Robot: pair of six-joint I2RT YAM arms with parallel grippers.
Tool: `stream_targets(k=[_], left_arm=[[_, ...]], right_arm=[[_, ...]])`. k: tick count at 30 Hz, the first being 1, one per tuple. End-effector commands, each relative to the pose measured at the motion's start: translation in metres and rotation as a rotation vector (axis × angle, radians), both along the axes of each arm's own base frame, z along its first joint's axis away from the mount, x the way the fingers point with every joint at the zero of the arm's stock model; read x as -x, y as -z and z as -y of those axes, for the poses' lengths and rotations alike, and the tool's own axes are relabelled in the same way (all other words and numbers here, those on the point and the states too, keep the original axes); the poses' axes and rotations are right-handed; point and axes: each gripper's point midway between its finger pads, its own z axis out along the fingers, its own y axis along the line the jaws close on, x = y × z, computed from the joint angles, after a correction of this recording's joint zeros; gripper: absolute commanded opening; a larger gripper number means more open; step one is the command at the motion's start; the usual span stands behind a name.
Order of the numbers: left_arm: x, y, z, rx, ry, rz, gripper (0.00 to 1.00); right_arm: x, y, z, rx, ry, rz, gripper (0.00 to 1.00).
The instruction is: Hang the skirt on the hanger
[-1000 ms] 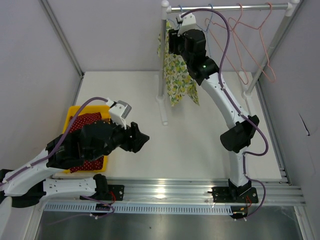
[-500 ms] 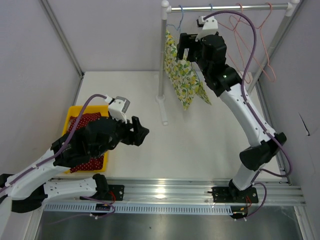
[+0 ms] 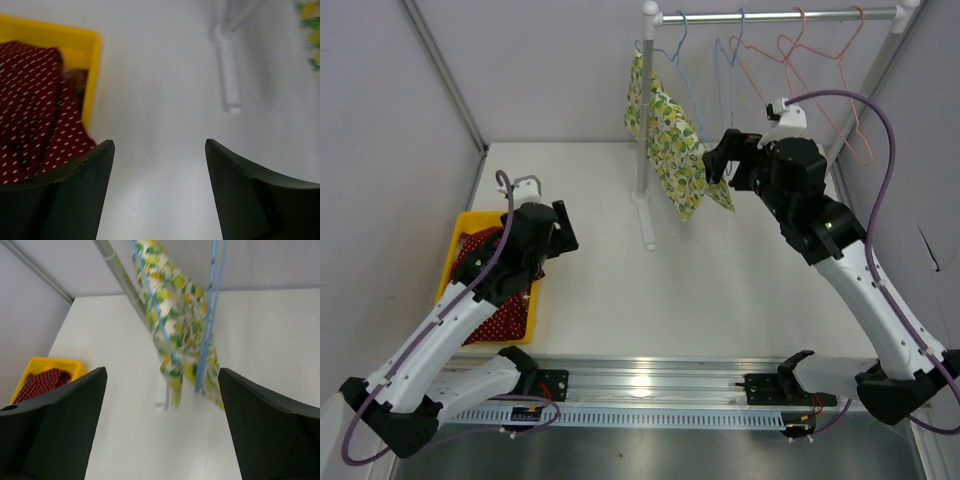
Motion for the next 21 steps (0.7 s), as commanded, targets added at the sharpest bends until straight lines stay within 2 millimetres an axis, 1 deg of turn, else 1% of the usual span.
stream_targets(k=[1,2,3,4,5,6,7,8,9,10,11,12,14,17,20,21], left_arm=[[-0.011,0.031,-0.048,0.01,-0.238,-0.042,0.79],[-0.012,0.044,-0.056,0.012,-0.287,-0.065,0.79],[-0.014,0.049,-0.068,0.011,-0.342,-0.066,0.8],[-0.012,0.064,-0.077,-0.016,-0.384,-0.091,0.8],[-0.013,0.071,-0.083,-0.02,-0.408,-0.101,0.8],[-0.017,0.079,-0.093,-0.028,-0.455,-0.119,0.8],[-0.017,0.089,-0.099,-0.046,-0.483,-0.143,0.8],[-0.017,0.092,-0.108,-0.067,-0.522,-0.15,0.8],[-0.018,0.102,-0.117,-0.084,-0.56,-0.183,0.8],[-0.019,0.108,-0.12,-0.087,-0.575,-0.2,0.8],[-0.02,0.112,-0.124,-0.09,-0.593,-0.21,0.79],[-0.02,0.116,-0.131,-0.097,-0.626,-0.222,0.78],[-0.022,0.121,-0.141,-0.096,-0.668,-0.221,0.76],[-0.026,0.129,-0.148,-0.108,-0.69,-0.237,0.74],[-0.026,0.147,-0.162,-0.108,-0.727,-0.295,0.72],[-0.026,0.154,-0.161,-0.098,-0.722,-0.317,0.71]], right_arm=[[0.039,0.029,-0.015,-0.053,-0.107,-0.096,0.99],[0.045,0.036,-0.018,-0.056,-0.127,-0.113,0.99],[0.055,0.038,-0.019,-0.068,-0.151,-0.115,0.99],[0.059,0.058,-0.023,-0.054,-0.167,-0.148,0.99],[0.067,0.065,-0.03,-0.053,-0.198,-0.159,0.99],[0.073,0.068,-0.031,-0.056,-0.215,-0.16,0.98],[0.076,0.076,-0.033,-0.047,-0.223,-0.175,0.98],[0.079,0.089,-0.034,-0.032,-0.228,-0.2,0.98],[0.081,0.094,-0.034,-0.03,-0.23,-0.21,0.98],[0.084,0.095,-0.034,-0.032,-0.236,-0.208,0.98],[0.085,0.103,-0.033,-0.025,-0.238,-0.22,0.98],[0.086,0.105,-0.033,-0.021,-0.24,-0.222,0.98],[0.089,0.11,-0.032,-0.012,-0.247,-0.225,0.97],[0.091,0.115,-0.031,-0.001,-0.256,-0.234,0.97],[0.093,0.121,-0.031,0.007,-0.262,-0.243,0.97],[0.093,0.124,-0.031,0.009,-0.261,-0.247,0.97]])
